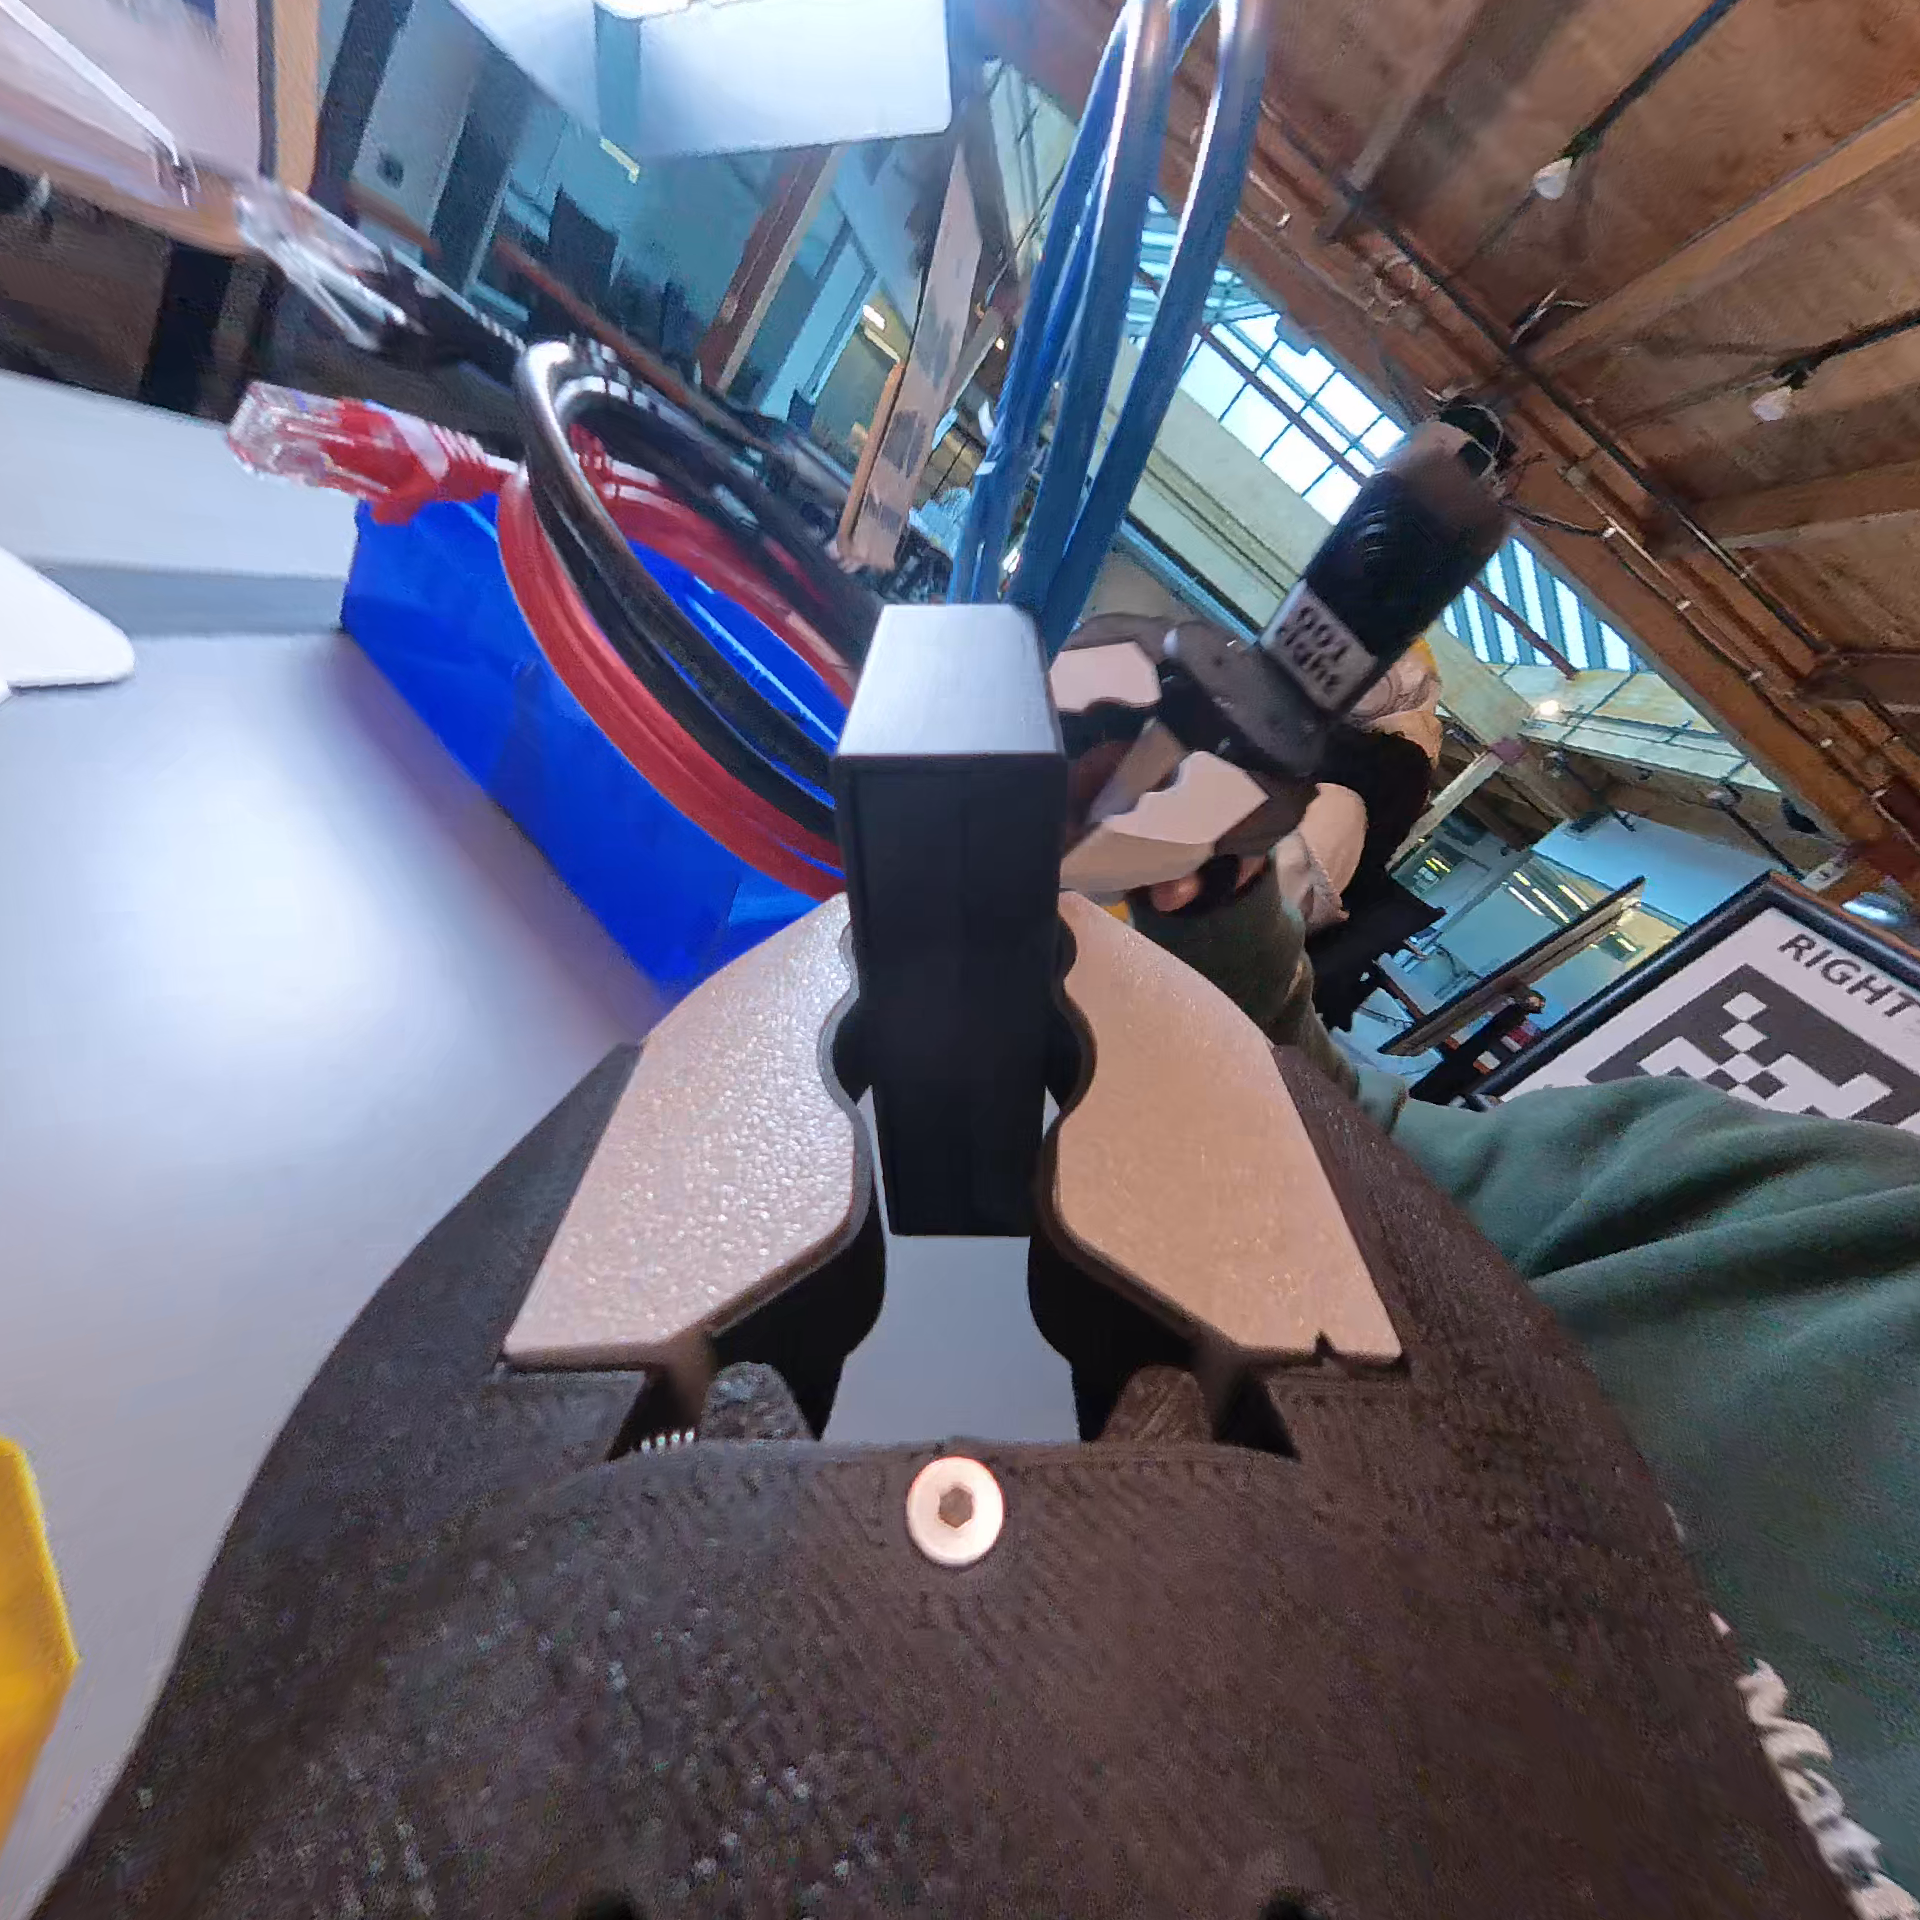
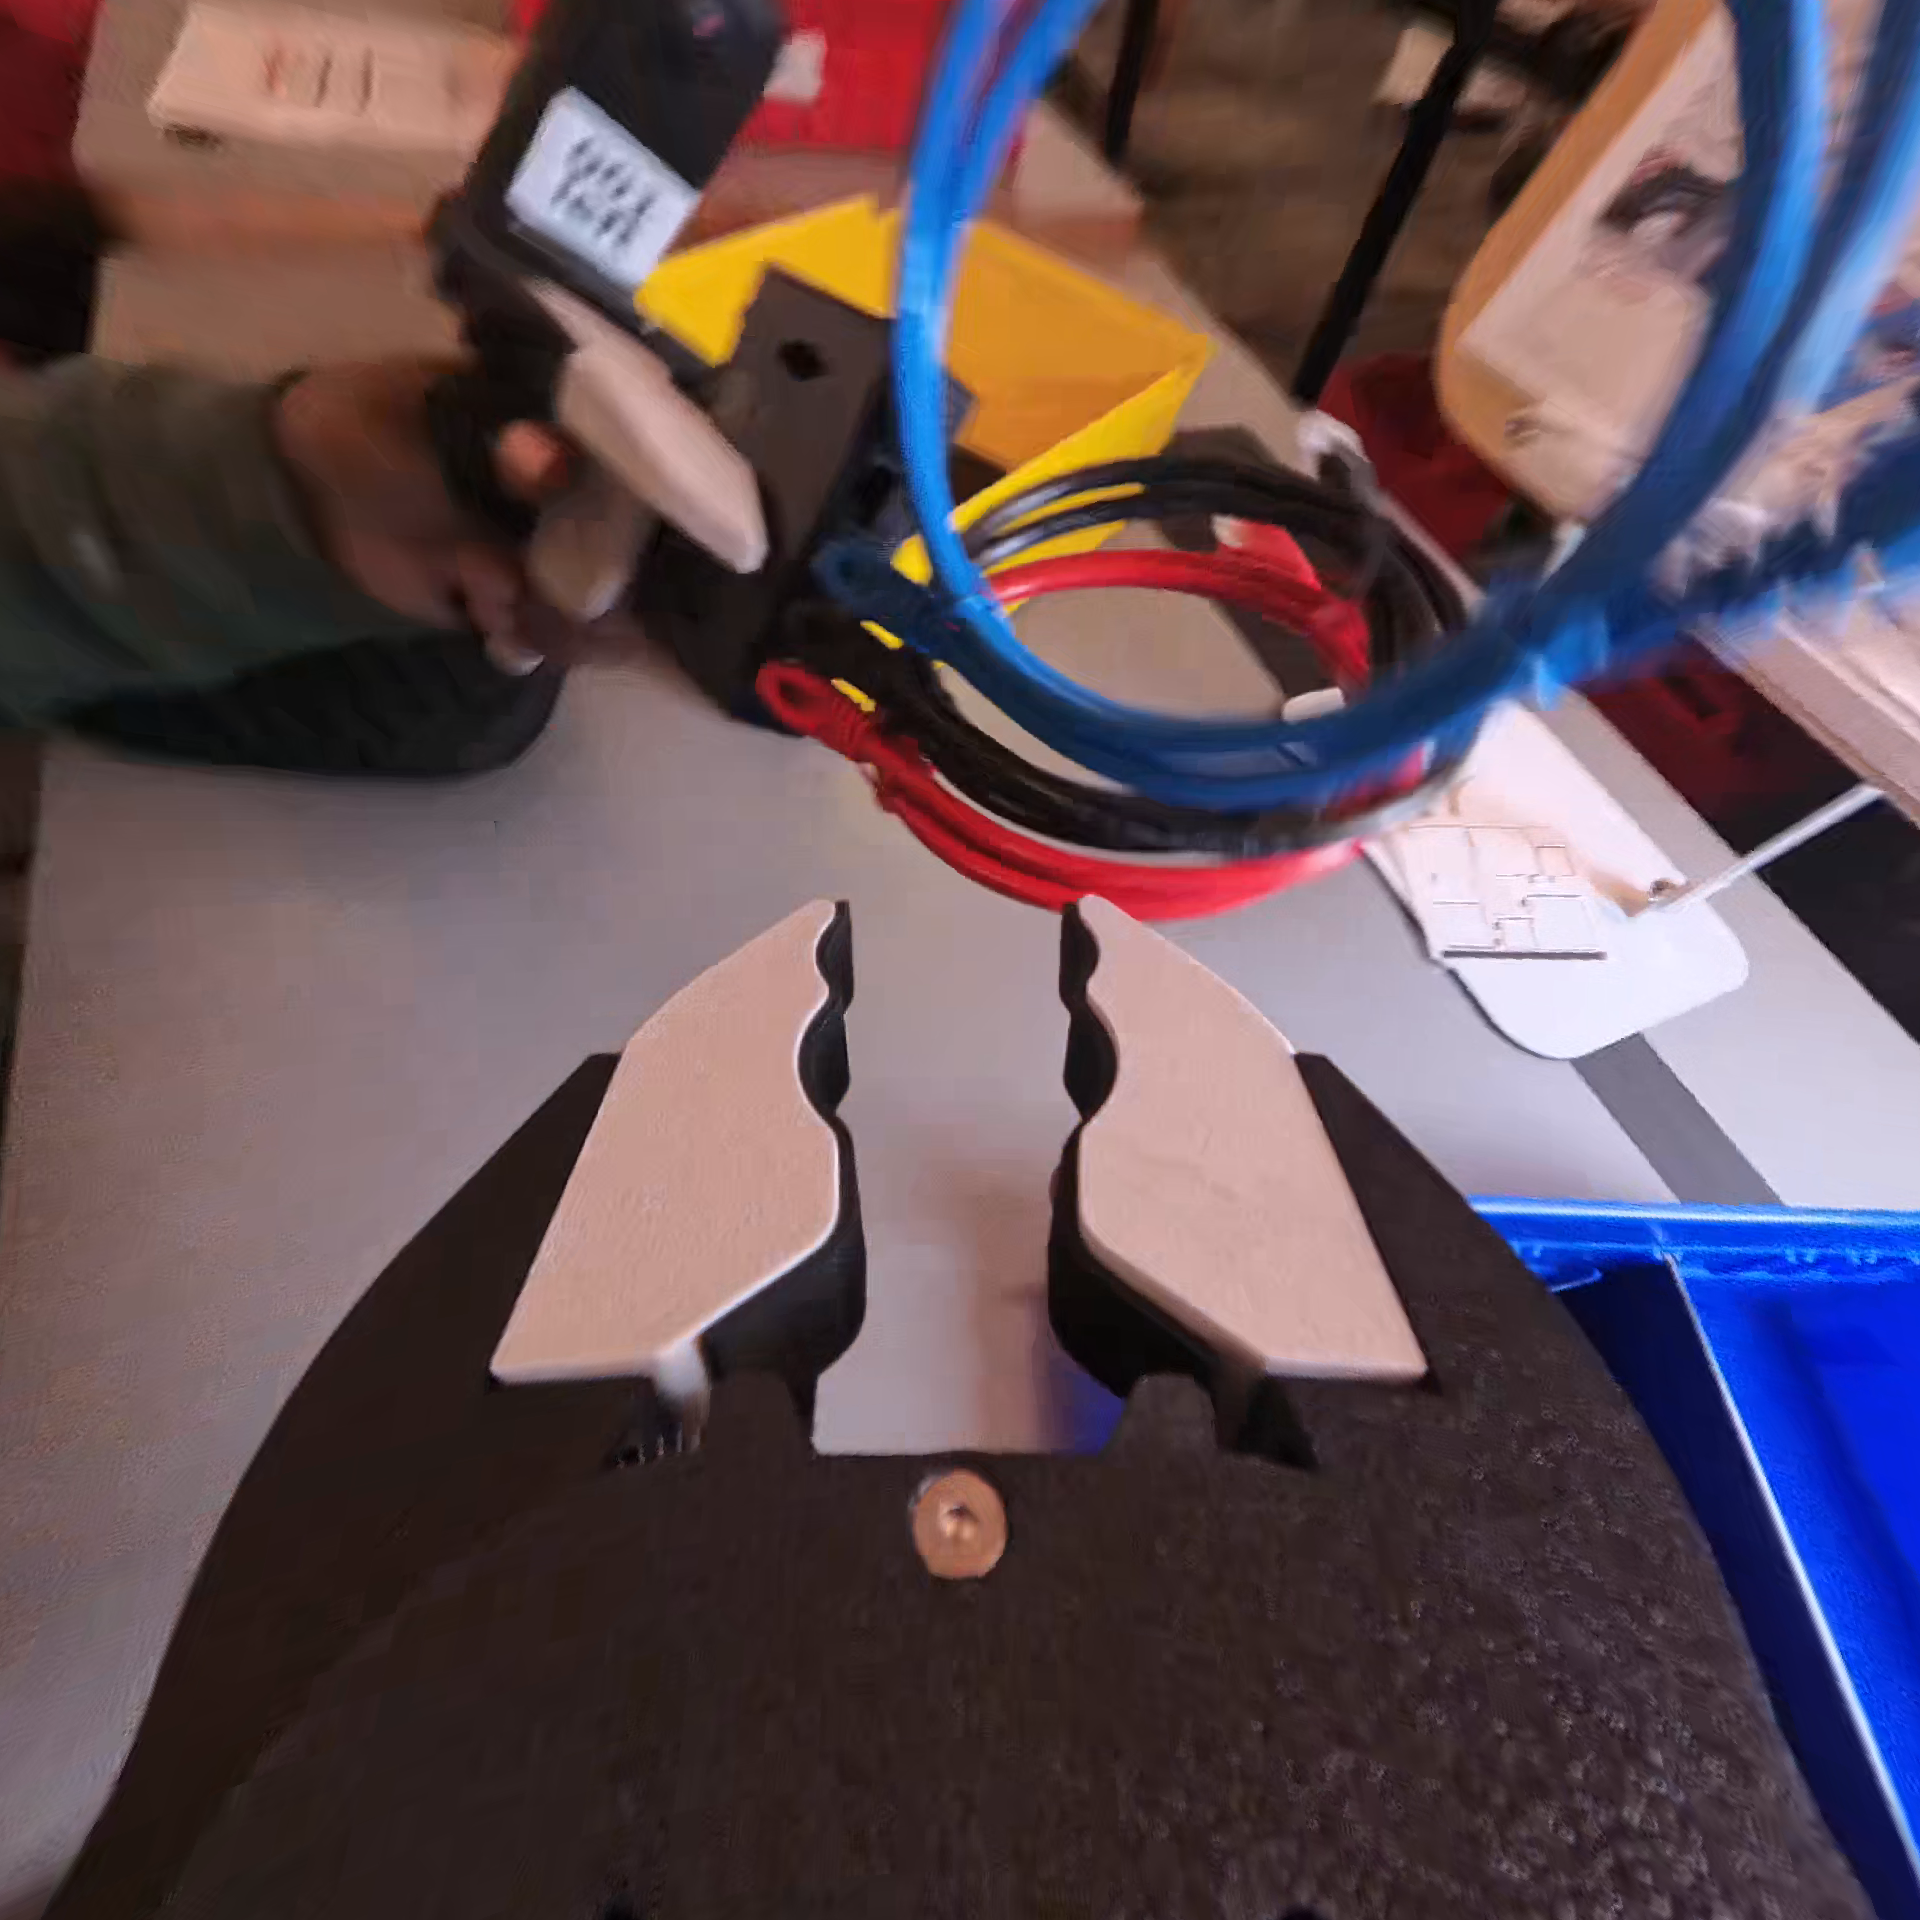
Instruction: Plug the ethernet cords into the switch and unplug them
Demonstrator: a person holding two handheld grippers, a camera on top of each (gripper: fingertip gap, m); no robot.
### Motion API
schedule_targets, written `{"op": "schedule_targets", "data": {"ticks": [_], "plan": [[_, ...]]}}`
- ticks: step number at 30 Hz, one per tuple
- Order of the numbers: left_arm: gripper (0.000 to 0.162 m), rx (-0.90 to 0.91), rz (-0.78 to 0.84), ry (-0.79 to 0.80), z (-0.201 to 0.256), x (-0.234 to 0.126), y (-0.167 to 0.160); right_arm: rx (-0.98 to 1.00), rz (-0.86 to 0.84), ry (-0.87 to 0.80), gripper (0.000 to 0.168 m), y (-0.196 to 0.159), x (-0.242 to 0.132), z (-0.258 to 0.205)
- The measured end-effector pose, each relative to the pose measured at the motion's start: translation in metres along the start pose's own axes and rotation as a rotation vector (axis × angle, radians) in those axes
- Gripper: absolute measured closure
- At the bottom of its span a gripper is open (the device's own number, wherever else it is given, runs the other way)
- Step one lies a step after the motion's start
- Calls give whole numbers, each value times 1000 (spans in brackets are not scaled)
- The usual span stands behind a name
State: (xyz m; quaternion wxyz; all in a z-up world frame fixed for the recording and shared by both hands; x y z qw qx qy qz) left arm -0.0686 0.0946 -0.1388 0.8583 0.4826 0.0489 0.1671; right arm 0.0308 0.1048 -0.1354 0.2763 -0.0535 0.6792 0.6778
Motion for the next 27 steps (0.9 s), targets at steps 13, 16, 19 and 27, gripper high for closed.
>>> {"op": "schedule_targets", "data": {"ticks": [13,16,19,27], "plan": [[132,-171,-243,-51,1,19,-75,364,-95,314,147,-54,44,-98],[133,-174,-242,-37,-3,18,-77,408,-124,254,147,-67,52,-96],[133,-217,-233,-29,-8,18,-79,434,-105,216,147,-68,56,-83],[133,-278,-235,0,-14,13,-96,399,-177,209,147,-79,69,-84]]}}
Point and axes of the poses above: each gripper's, where its closed fingertips meet, x out along the fingers, y out of its top, z = x × y across the jaws, the point moved 1 cm from there along -x, back along the fingers, and after that the axes turned 5 degrees about x, right-handed, at the moved point
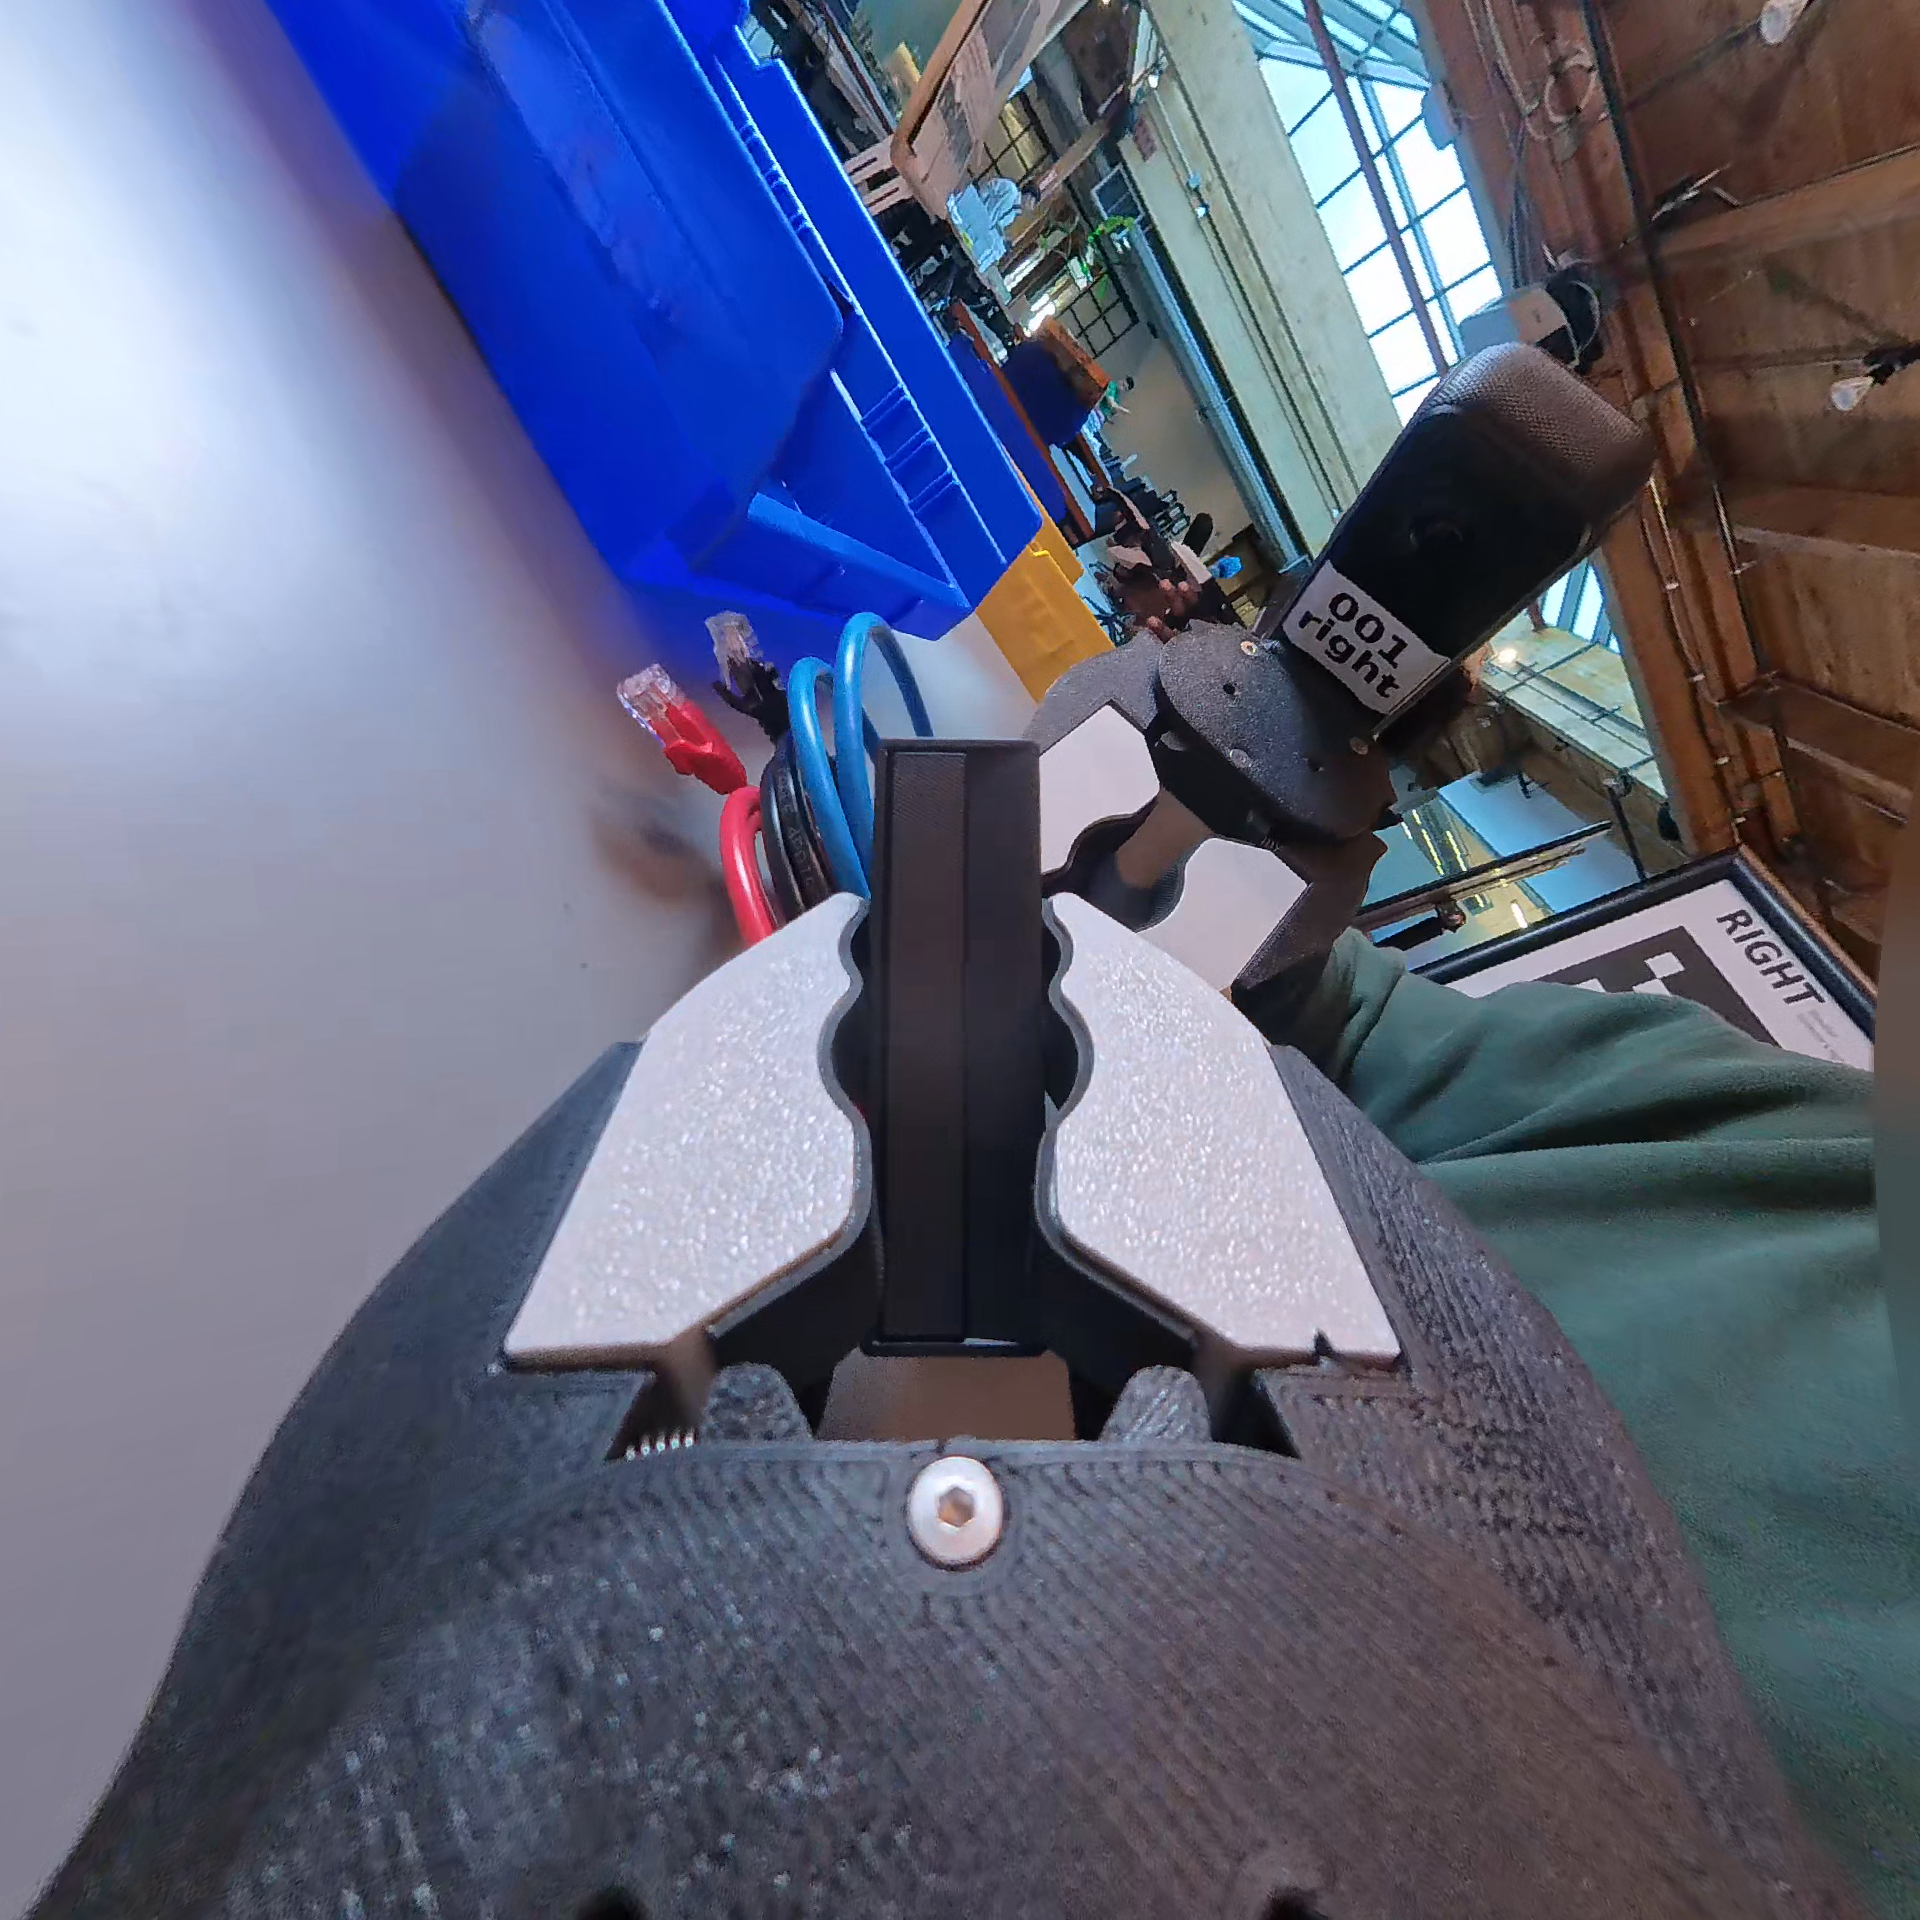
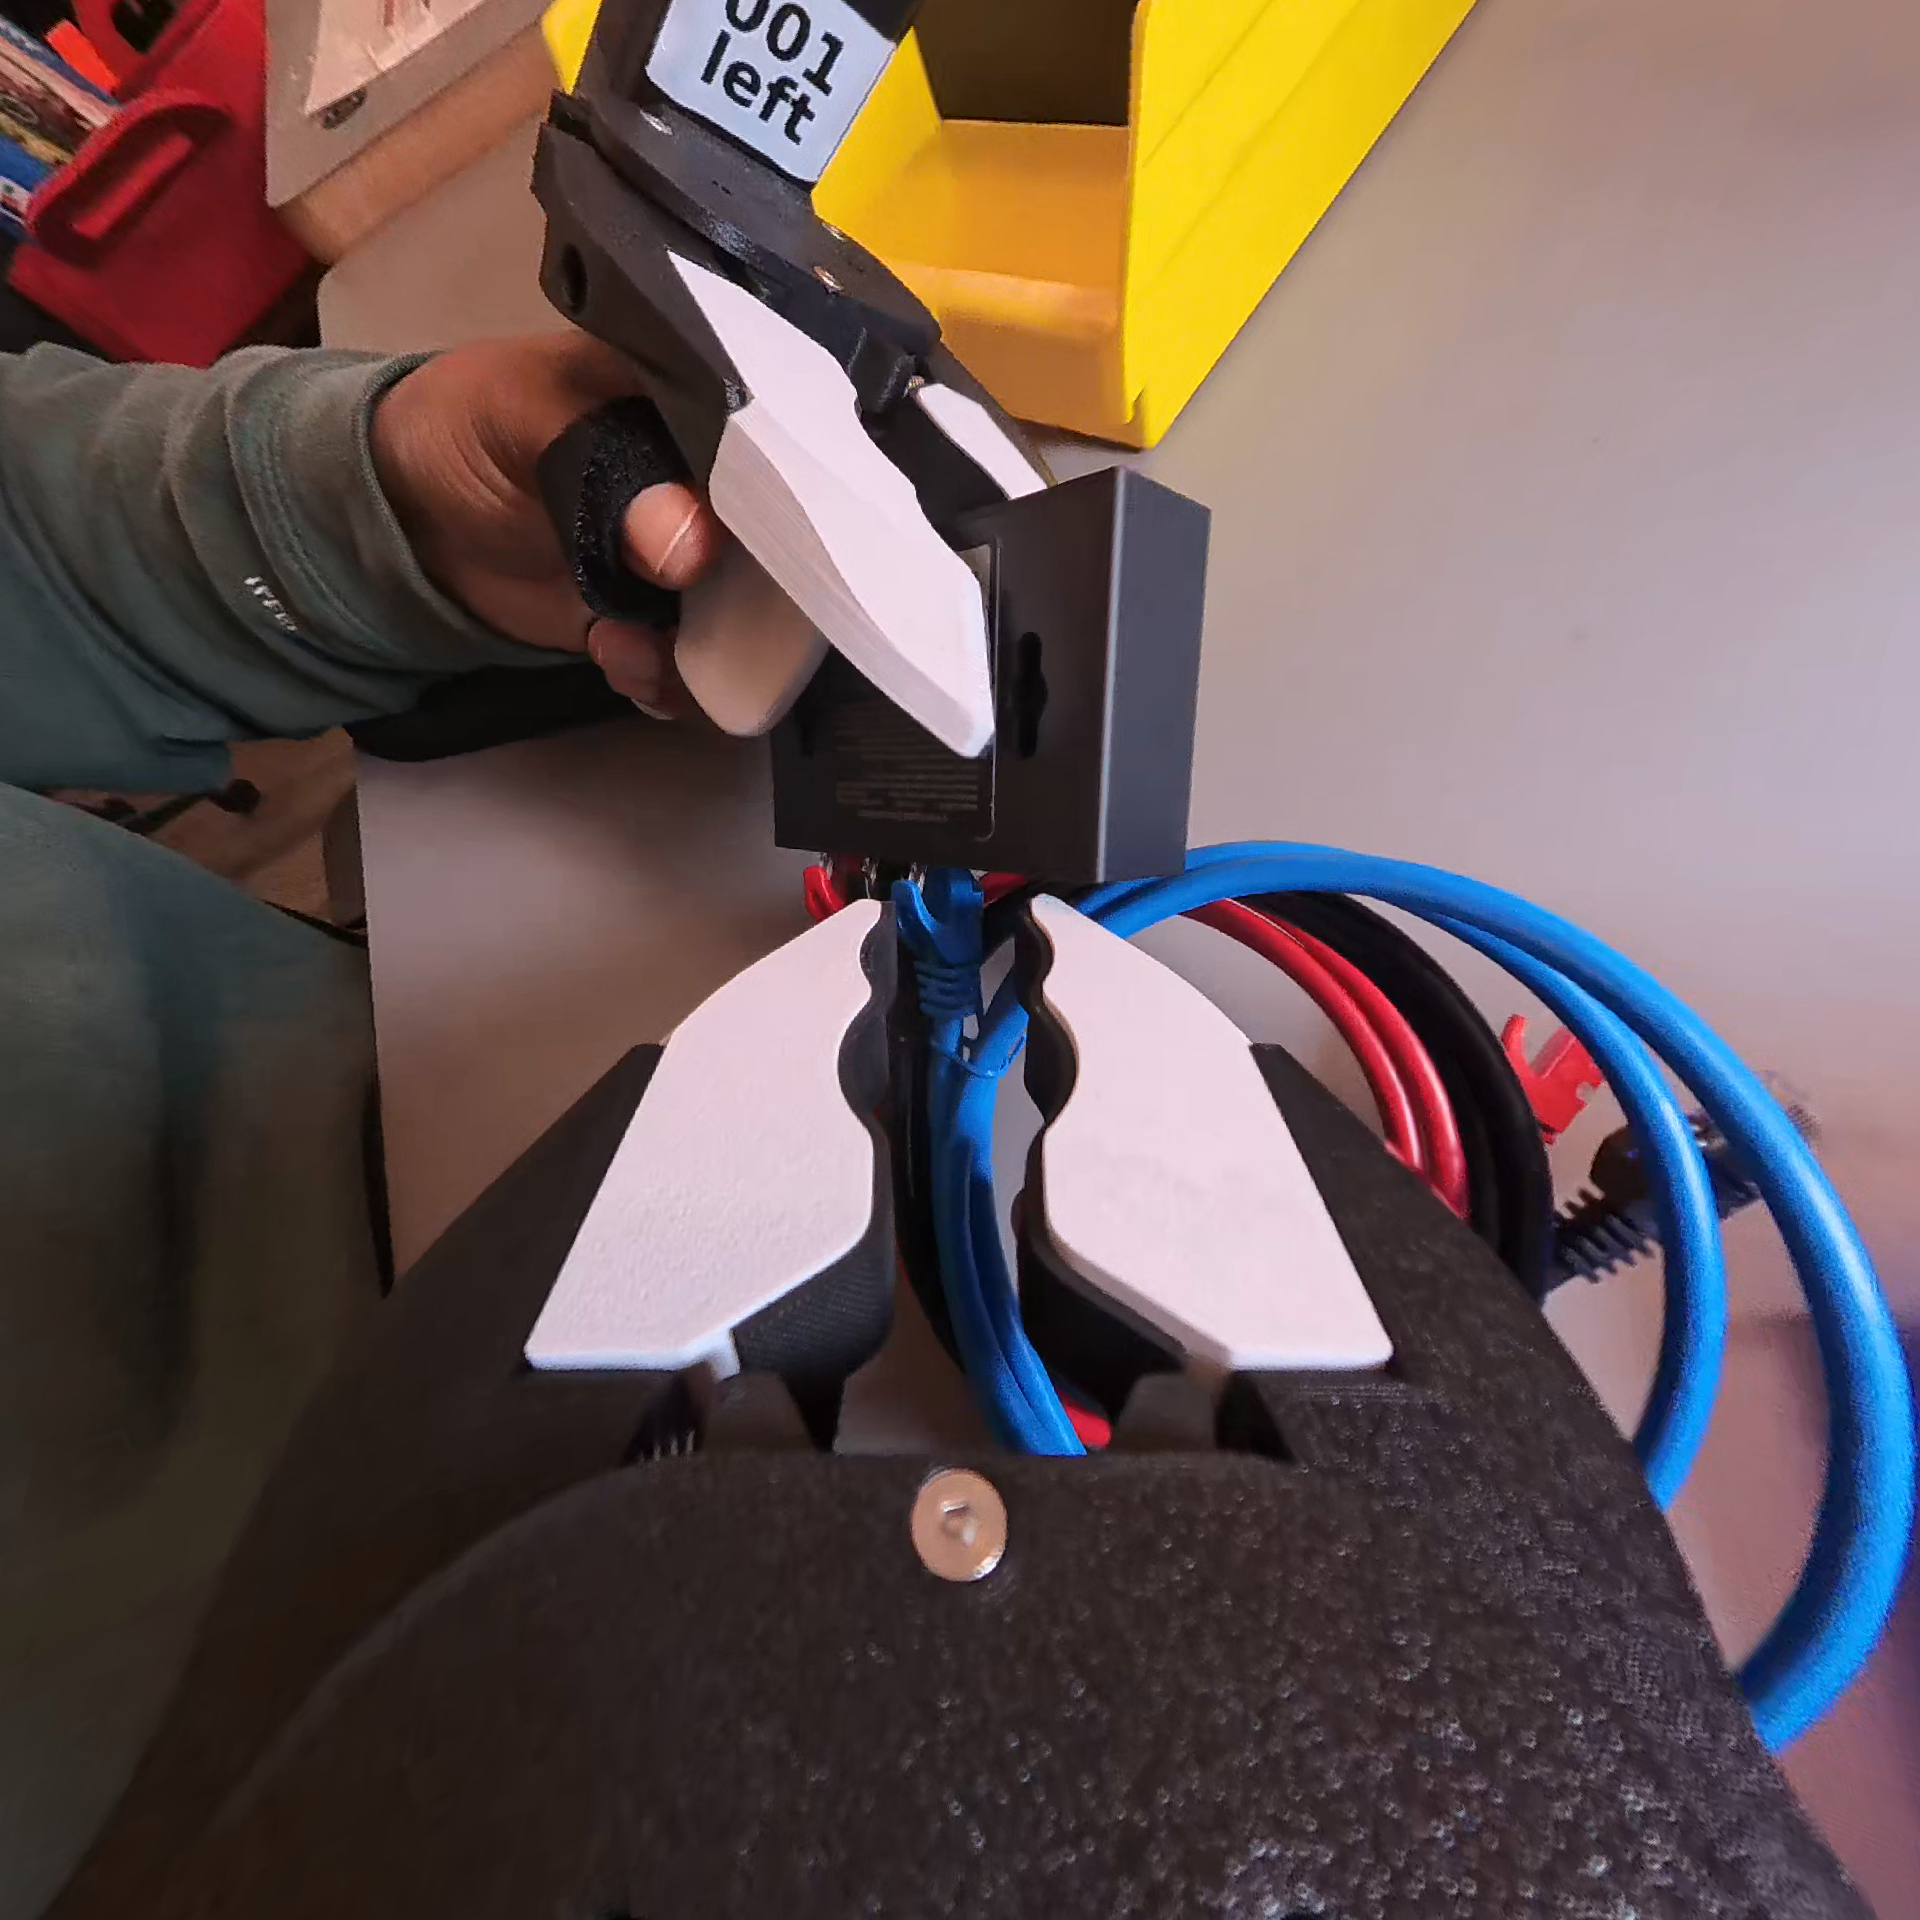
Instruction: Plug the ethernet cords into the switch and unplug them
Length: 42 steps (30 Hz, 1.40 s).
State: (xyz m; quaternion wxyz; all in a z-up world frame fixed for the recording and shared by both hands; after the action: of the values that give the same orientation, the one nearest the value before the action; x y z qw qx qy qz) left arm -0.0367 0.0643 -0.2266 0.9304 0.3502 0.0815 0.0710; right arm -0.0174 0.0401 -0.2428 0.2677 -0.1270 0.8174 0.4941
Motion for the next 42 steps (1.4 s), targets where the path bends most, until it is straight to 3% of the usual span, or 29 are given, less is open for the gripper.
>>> {"op": "schedule_targets", "data": {"ticks": [11,15,19,30,37,42], "plan": [[132,105,-69,-42,8,1,-12,19,1,164,152,-7,4,-9],[118,200,-185,-110,17,0,-23,20,34,171,152,-4,-1,-10],[127,306,-308,-66,17,4,-41,7,45,177,152,-5,-7,-12],[132,355,-295,-148,39,7,-43,-25,18,391,153,-10,-19,-29],[132,363,-246,-113,41,6,-34,-60,99,218,155,-5,-19,-27],[132,435,-223,-65,41,9,-34,17,160,174,155,-5,-21,-23]]}}
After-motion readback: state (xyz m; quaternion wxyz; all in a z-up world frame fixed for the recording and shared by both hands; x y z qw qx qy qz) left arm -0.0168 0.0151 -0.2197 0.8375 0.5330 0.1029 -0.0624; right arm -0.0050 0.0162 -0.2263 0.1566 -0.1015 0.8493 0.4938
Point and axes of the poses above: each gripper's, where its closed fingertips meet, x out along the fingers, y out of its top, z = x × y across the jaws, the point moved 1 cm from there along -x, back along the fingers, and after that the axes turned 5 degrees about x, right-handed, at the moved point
